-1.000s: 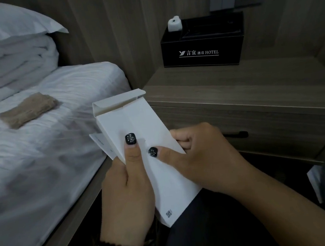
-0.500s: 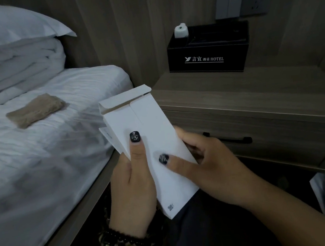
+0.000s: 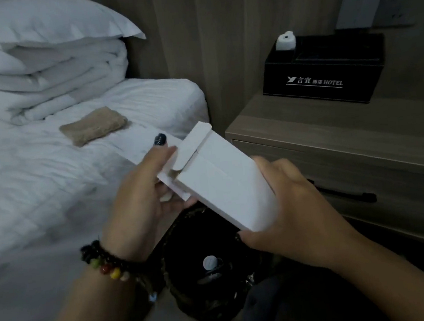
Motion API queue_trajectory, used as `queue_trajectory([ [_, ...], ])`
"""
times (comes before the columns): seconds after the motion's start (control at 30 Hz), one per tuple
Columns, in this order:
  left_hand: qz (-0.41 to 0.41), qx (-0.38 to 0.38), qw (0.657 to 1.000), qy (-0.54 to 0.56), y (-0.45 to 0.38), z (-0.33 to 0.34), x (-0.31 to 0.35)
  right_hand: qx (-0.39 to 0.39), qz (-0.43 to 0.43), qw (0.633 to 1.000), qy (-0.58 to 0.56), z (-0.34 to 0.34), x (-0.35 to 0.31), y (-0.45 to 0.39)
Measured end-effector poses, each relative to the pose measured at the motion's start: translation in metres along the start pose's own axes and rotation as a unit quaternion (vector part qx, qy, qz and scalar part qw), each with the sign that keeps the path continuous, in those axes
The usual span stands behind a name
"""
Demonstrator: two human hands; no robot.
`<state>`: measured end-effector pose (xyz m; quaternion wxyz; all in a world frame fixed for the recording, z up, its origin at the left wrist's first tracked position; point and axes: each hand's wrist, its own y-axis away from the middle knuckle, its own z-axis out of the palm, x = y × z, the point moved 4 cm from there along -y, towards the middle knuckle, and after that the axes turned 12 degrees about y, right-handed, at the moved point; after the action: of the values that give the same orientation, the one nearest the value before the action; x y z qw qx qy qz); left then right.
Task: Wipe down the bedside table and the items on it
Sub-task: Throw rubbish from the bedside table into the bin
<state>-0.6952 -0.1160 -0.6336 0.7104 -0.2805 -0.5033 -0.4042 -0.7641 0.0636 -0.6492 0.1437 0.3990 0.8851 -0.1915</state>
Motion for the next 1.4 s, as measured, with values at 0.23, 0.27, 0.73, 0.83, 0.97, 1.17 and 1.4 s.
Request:
queue_trajectory([
  [0.23,0.052,-0.029,0.99,-0.124,-0.004,0.002,0.017,0.023,-0.033,0.999,-0.01,0.01,-0.001,0.003],
  [0.27,0.056,-0.035,0.99,-0.124,-0.003,0.004,0.015,0.022,-0.033,0.999,-0.016,0.009,0.001,0.004],
  [0.73,0.103,-0.091,0.977,-0.165,-0.004,0.013,-0.005,0.028,-0.018,0.999,-0.019,0.004,0.018,0.018],
  [0.83,0.113,-0.094,0.973,-0.176,-0.002,0.016,-0.006,0.033,-0.018,0.999,-0.019,0.003,0.021,0.022],
  [0.97,0.113,-0.096,0.975,-0.165,0.001,0.02,-0.004,0.04,-0.023,0.999,-0.016,0.001,0.023,0.023],
  [1.17,0.096,-0.087,0.979,-0.156,0.003,0.024,-0.002,0.051,-0.019,0.998,-0.019,0.003,0.023,0.025],
  [1.4,0.108,-0.051,0.985,-0.127,0.002,0.025,0.002,0.067,-0.009,0.998,-0.015,0.005,0.02,0.025],
])
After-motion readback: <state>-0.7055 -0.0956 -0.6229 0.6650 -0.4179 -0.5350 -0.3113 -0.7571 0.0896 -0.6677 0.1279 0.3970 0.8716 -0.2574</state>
